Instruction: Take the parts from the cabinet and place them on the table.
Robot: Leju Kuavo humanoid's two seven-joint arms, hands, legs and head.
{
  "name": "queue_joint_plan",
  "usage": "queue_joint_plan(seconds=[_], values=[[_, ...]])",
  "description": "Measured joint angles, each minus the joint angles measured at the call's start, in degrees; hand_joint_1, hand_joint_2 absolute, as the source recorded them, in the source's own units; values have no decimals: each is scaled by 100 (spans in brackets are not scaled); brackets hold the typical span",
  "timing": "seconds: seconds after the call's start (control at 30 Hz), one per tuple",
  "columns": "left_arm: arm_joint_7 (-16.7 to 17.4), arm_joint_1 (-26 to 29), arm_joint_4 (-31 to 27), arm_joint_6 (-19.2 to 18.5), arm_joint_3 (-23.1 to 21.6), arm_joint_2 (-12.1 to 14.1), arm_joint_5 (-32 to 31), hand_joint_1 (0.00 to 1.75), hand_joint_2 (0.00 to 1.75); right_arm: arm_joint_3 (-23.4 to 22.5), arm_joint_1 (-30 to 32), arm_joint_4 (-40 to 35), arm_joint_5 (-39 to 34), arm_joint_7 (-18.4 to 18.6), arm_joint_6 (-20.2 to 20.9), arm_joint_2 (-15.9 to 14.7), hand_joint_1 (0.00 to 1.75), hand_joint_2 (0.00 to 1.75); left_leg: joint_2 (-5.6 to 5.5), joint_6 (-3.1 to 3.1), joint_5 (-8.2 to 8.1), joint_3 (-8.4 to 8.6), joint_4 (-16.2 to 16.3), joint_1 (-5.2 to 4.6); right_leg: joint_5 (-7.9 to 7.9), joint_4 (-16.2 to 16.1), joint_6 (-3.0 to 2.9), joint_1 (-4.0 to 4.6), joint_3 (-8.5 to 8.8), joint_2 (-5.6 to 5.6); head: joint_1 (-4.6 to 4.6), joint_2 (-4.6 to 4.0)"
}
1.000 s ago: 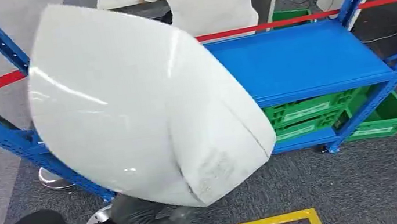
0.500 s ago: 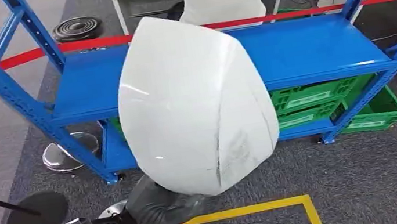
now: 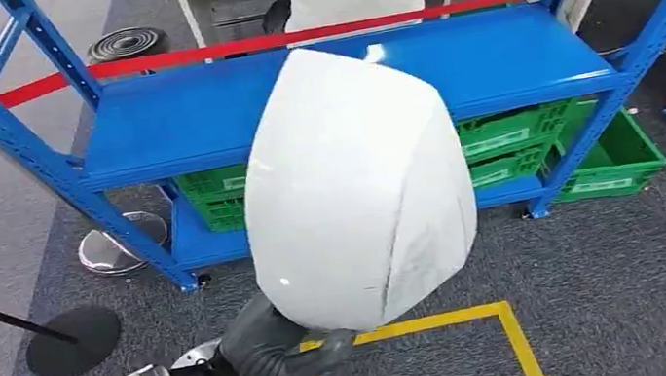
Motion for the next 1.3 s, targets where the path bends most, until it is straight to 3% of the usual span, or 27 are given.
queue_joint_plan(seconds=[0.03,0.07,0.1,0.17,0.2,0.27,0.3,0.4,0.43,0.47,0.53,0.57,0.63,0.7,0.73,0.77,0.9,0.93,0.97,1.03,1.07,1.1,1.17,1.2,1.23,1.27,1.3], values=[[0,-11,17,-28,-24,0,7,175,175,0,-1,0,-2,123,-35,-2,0,0,0,-7,-232,-93,427,-1,68,3,0,4,-95,-1,0,0],[0,-21,35,-48,-42,0,33,175,175,4,0,0,0,247,-61,-4,0,0,0,-9,-306,-141,763,-2,137,10,9,7,-187,-2,0,0],[0,-35,52,-74,-59,0,50,175,175,15,2,2,13,366,-89,-9,0,0,0,-5,-203,-98,885,-2,207,14,15,8,-283,-5,-2,0],[15,-82,72,-107,-87,-2,103,175,175,53,-1,7,74,498,-120,-22,0,0,0,17,219,272,552,-2,348,32,33,6,-475,-11,0,-2],[20,-120,72,-120,-107,-7,116,175,175,83,-7,9,90,524,-127,-28,0,0,0,33,332,591,149,-1,413,47,53,2,-559,-9,-2,0],[42,-193,72,-142,-136,-31,142,175,175,109,-4,11,105,522,-135,-59,0,0,-3,65,133,1272,-781,-7,488,118,113,35,-649,-3,-9,-2],[42,-214,72,-151,-142,-42,168,175,175,129,-4,15,107,496,-131,-68,0,0,-6,125,33,1285,-896,-13,573,124,153,37,-685,-3,0,0],[66,-220,85,-173,-155,-50,216,175,175,164,15,24,125,408,-94,-77,0,0,3,258,183,1146,-872,-14,710,53,235,-3,-744,4,-11,0],[68,-222,92,-179,-162,-57,223,175,175,179,19,26,127,384,-87,-74,0,0,9,295,247,1104,-872,-10,496,137,269,-13,-796,2,4,0],[74,-224,92,-184,-166,-61,223,175,175,192,22,26,129,382,-72,-59,0,0,13,337,315,1032,-872,-10,125,423,295,-16,-893,3,24,0],[77,-224,96,-188,-170,-70,225,175,175,229,13,26,131,358,-54,-44,0,0,13,348,455,859,-868,-15,-513,1375,341,-27,-1131,3,28,0],[87,-224,105,-188,-170,-70,225,175,175,234,8,26,131,356,-57,-39,0,0,14,345,520,773,-863,-16,-638,1761,353,-28,-1193,3,33,0],[94,-223,116,-190,-179,-70,225,175,175,240,0,26,131,351,-57,-39,0,0,14,327,653,607,-857,-15,-394,1918,358,-33,-1022,2,37,0],[92,-223,116,-190,-181,-70,225,175,175,256,-3,26,131,351,-57,-39,0,0,6,288,772,462,-855,-10,-24,1229,344,-41,-420,3,37,-2],[92,-225,116,-190,-181,-70,225,175,175,260,-17,26,133,351,-59,-39,0,0,-1,252,830,420,-848,-10,-87,619,339,-48,35,10,37,0],[92,-231,116,-190,-181,-77,225,175,175,262,-36,26,133,349,-59,-37,0,0,-2,210,869,383,-838,-36,-327,98,320,-26,383,18,35,-2],[96,-237,118,-192,-205,-90,225,175,175,269,-24,26,136,349,-57,-37,0,0,11,84,1075,340,-880,-26,-248,10,137,0,219,25,20,-2],[96,-236,120,-192,-216,-83,227,175,175,271,-26,26,136,347,-54,-33,0,0,3,53,915,283,-831,-18,-179,0,84,-19,210,-6,11,0],[96,-239,120,-192,-225,-83,234,175,175,273,-31,26,136,338,-50,-35,0,0,2,27,549,206,-618,-22,-103,1,31,-19,124,-8,-9,-2],[96,-236,120,-192,-240,-81,243,175,175,275,-28,26,146,303,-46,-35,0,0,3,3,-157,2,209,-18,36,7,0,-10,-55,-8,-15,-2],[96,-235,125,-192,-247,-81,245,175,175,278,-27,26,149,292,-46,-35,0,0,3,2,-312,-73,593,-20,97,15,4,-3,-146,-9,-20,0],[96,-234,129,-192,-254,-77,258,175,175,280,-25,26,153,279,-46,-33,0,0,3,10,-292,-83,830,-21,156,23,6,5,-228,-9,-20,-2],[96,-235,135,-192,-264,-74,275,175,175,284,-20,26,155,257,-44,-22,0,0,3,45,108,168,688,-25,271,40,8,20,-392,-14,-20,-2],[96,-236,135,-192,-267,-77,278,175,175,286,-22,26,153,236,-48,-20,0,0,3,84,316,457,315,-31,329,49,15,25,-472,-13,-18,-2],[96,-242,135,-192,-269,-83,280,175,175,286,-26,26,151,201,-50,-11,0,0,3,123,373,777,-134,-43,384,54,29,25,-522,-10,-20,-2],[96,-258,133,-192,-275,-90,282,175,175,289,-23,26,149,172,-52,-2,0,0,2,151,247,1153,-619,-67,427,61,58,45,-566,-7,-22,0],[96,-282,133,-192,-280,-101,284,175,175,293,-15,26,144,139,-52,-2,0,0,2,170,148,1317,-977,-67,480,74,86,51,-597,-9,-17,0]])
